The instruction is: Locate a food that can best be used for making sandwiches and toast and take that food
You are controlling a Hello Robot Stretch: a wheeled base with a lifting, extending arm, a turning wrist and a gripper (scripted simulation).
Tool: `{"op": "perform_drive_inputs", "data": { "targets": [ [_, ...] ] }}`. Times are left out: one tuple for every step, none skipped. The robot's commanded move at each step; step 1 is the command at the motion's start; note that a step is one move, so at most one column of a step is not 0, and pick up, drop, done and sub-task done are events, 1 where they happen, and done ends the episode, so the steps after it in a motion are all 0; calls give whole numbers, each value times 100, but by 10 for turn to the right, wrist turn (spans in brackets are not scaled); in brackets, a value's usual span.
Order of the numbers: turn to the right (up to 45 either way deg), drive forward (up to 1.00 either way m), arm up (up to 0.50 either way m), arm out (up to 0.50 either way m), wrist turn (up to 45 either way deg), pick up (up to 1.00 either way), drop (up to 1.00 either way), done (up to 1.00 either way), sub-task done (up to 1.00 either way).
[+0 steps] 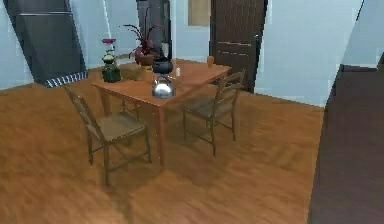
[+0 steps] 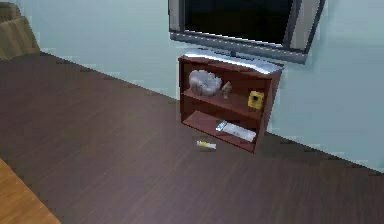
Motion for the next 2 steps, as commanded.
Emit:
{"op": "perform_drive_inputs", "data": {
  "targets": [
    [0, 100, 0, 0, 0, 0, 0, 0, 0],
    [30, 0, 0, 0, 0, 0, 0, 0, 0]
  ]
}}
